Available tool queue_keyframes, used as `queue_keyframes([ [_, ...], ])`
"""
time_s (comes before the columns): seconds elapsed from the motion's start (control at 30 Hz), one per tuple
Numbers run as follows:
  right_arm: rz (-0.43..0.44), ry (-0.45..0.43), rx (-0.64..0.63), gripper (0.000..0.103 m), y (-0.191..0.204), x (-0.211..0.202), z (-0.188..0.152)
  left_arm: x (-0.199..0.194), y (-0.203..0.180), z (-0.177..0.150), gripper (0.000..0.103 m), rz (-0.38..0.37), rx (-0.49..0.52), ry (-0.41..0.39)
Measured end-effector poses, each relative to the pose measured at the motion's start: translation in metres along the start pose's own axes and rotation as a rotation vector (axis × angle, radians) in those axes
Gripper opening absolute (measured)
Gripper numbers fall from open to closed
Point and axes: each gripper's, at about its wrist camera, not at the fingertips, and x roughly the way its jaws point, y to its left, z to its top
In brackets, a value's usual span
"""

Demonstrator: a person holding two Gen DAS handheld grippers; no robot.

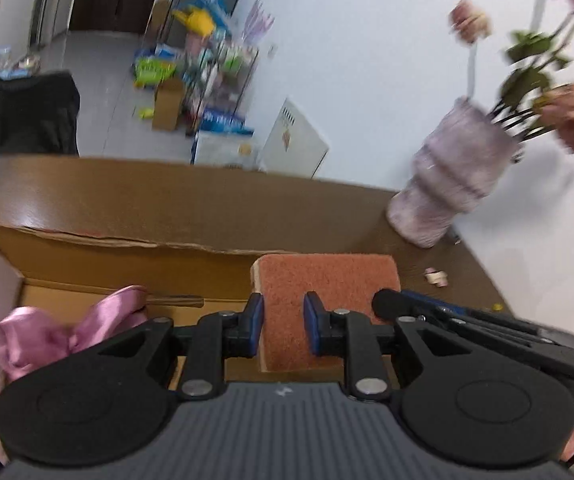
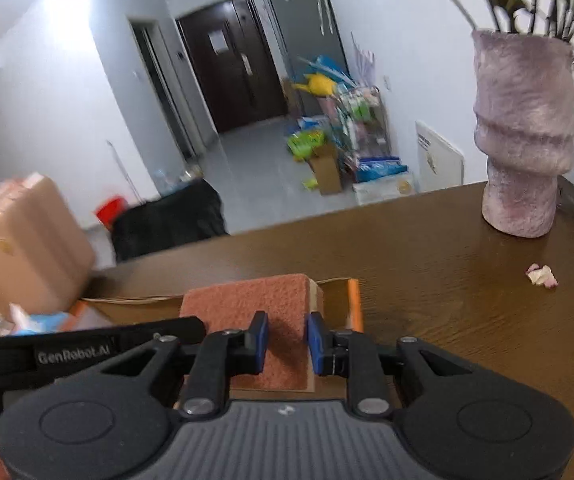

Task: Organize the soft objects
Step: 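Carry the sponge with the right gripper into the box and release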

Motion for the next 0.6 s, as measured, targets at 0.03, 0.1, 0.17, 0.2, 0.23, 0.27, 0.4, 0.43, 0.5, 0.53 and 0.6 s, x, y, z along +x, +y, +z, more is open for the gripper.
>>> queue_keyframes([
  [0.03,-0.017,0.012,-0.028,0.021,0.001,0.009,-0.001,0.009,0.005,-0.001,0.022,0.009,-0.016,0.015],
  [0.1,-0.071,0.036,-0.095,0.021,0.007,0.025,-0.004,0.023,0.011,-0.004,0.022,0.031,-0.019,0.055],
  [0.17,-0.125,0.034,-0.146,0.022,0.016,0.031,-0.008,0.023,0.010,-0.009,0.022,0.045,0.003,0.056],
  [0.2,-0.144,0.025,-0.169,0.022,0.020,0.030,-0.009,0.018,0.010,-0.012,0.023,0.043,0.018,0.046],
  [0.23,-0.166,0.012,-0.197,0.022,0.025,0.028,-0.009,0.013,0.008,-0.011,0.024,0.048,0.036,0.037],
  [0.27,-0.178,0.000,-0.213,0.022,0.029,0.023,-0.009,0.007,0.005,-0.011,0.024,0.060,0.051,0.025],
  [0.4,-0.186,-0.043,-0.242,0.022,0.041,-0.012,-0.001,-0.039,0.002,-0.004,0.026,0.144,0.105,-0.027],
  [0.43,-0.185,-0.057,-0.248,0.022,0.044,-0.025,0.004,-0.052,0.002,-0.001,0.027,0.171,0.121,-0.042],
  [0.5,-0.191,-0.087,-0.255,0.027,0.048,-0.053,0.009,-0.088,0.000,0.000,0.033,0.230,0.164,-0.097],
  [0.53,-0.191,-0.102,-0.259,0.034,0.048,-0.069,0.010,-0.102,-0.002,-0.001,0.041,0.258,0.179,-0.123],
  [0.6,-0.189,-0.129,-0.270,0.040,0.052,-0.102,0.009,-0.141,-0.001,-0.008,0.049,0.316,0.216,-0.187],
])
